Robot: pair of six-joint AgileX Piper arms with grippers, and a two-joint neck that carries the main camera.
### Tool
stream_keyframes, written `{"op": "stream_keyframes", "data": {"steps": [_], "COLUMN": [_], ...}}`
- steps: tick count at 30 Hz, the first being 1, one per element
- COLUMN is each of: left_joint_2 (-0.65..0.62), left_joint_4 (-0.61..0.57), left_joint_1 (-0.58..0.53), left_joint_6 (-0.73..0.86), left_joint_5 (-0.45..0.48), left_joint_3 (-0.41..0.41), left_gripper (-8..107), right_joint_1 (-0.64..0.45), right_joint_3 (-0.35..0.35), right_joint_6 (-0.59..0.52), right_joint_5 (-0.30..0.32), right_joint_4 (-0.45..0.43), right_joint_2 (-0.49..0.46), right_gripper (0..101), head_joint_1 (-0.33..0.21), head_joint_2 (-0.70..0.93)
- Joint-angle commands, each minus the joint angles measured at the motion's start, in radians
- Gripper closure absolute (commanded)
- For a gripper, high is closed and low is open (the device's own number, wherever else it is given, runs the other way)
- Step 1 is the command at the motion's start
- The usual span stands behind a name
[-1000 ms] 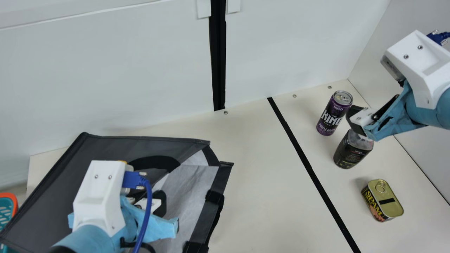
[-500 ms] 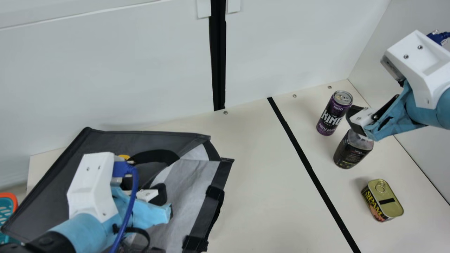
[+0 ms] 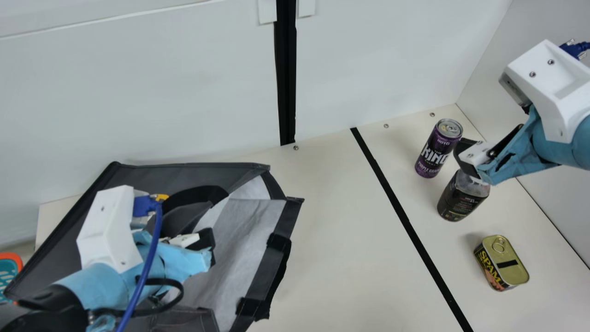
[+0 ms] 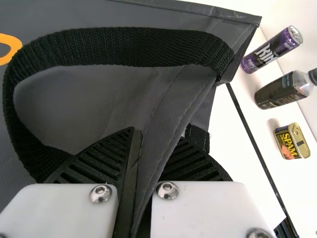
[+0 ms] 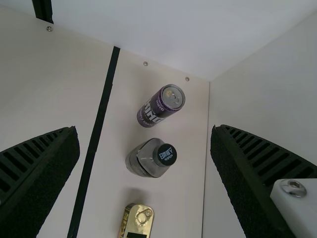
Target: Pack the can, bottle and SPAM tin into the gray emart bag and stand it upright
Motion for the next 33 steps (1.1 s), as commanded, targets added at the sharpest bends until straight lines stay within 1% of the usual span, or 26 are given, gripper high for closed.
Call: {"op": "stream_keyframes", "data": {"steps": [1,12,22,33], "left_joint_2": [0.004,0.022,0.029,0.028], "left_joint_4": [-0.024,-0.089,-0.136,-0.137], "left_joint_1": [0.010,0.073,0.105,0.107], "left_joint_6": [0.017,0.098,0.148,0.152], "left_joint_5": [0.000,-0.008,-0.021,-0.021], "left_joint_3": [-0.001,0.004,0.009,0.007], "left_gripper": [107,107,107,107], "right_joint_1": [0.000,0.000,0.000,0.000], "right_joint_3": [0.000,0.000,0.000,0.000], "right_joint_6": [0.000,0.000,0.000,0.000], "right_joint_5": [0.000,0.000,0.000,0.000], "right_joint_4": [0.000,0.000,0.000,0.000], "right_joint_2": [0.000,0.000,0.000,0.000], "right_gripper": [6,6,6,6], "head_joint_1": [-0.023,-0.023,-0.023,-0.023], "head_joint_2": [-0.001,-0.001,-0.001,-0.001]}}
